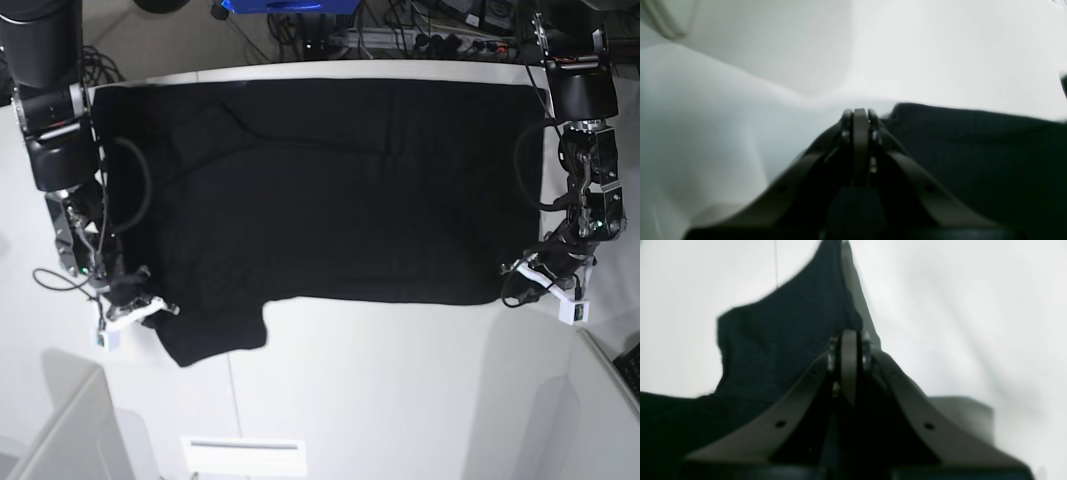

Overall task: Fold the T-shirt properly
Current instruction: 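Lift the hem with both grippers and fold it over toward the collar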

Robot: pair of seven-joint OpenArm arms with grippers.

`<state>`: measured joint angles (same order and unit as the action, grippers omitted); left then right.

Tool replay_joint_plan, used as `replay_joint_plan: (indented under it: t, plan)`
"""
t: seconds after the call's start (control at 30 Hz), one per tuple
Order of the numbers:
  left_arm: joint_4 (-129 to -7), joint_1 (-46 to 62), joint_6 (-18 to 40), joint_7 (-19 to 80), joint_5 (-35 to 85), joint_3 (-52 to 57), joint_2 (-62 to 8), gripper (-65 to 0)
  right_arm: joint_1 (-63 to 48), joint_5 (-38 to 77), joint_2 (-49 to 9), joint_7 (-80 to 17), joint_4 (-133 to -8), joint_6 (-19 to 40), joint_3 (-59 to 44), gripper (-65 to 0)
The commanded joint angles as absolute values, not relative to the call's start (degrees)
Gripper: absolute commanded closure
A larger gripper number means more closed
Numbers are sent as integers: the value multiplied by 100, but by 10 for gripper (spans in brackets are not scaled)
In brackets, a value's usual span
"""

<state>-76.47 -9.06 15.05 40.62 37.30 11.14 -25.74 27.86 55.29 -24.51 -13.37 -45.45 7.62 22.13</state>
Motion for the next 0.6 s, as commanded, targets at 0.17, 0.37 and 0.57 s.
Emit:
replay_joint_plan:
  t: [0.17,0.37,0.57]
  plan:
    - [-8242,-769,1516,4145,3793,1807,-2659,0,2782,5569,-2624,-1305,-4875,787,2141,0]
    - [-8549,-611,1516,4673,3785,2079,-2659,0,2651,5596,-2651,-1305,-4971,787,2132,0]
    - [-8892,-312,1516,4673,3793,2097,-2668,0,2202,5560,-2642,-1587,-5508,787,1464,0]
